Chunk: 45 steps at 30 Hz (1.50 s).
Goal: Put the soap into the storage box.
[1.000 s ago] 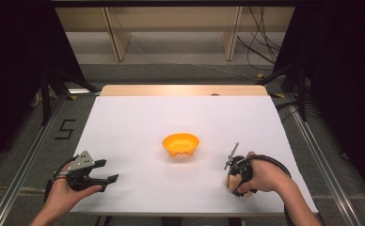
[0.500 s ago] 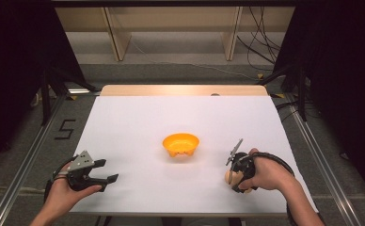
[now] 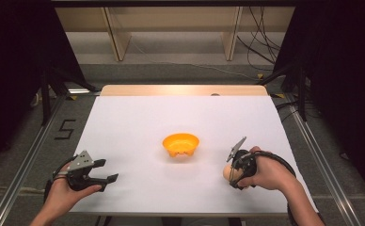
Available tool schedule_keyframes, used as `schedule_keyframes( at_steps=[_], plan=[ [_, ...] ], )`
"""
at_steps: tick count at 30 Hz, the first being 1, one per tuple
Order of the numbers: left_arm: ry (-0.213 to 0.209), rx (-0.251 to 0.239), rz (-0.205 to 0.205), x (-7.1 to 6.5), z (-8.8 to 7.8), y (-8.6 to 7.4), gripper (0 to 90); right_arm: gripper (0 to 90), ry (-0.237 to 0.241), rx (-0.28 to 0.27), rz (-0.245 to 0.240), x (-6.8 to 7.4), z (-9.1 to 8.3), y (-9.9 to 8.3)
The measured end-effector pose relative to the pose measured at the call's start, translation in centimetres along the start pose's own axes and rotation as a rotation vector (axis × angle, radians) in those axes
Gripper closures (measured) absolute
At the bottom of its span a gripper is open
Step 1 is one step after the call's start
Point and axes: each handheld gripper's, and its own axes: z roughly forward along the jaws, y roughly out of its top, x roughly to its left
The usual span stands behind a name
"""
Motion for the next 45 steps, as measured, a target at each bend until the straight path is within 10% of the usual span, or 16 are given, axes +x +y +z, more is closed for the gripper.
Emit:
schedule_keyframes(
  at_steps=[11, 45],
  plan=[
    [-0.012, -0.002, -0.062, -0.3, 0.0, -0.1, 22.8, 33.7, -0.012, -0.062, -0.002, -0.4, -0.2, -0.2],
    [-0.010, -0.002, -0.061, -0.3, 0.0, -0.1, 22.8, 33.7, -0.003, -0.232, 0.062, -1.1, -0.7, -0.3]
  ],
)
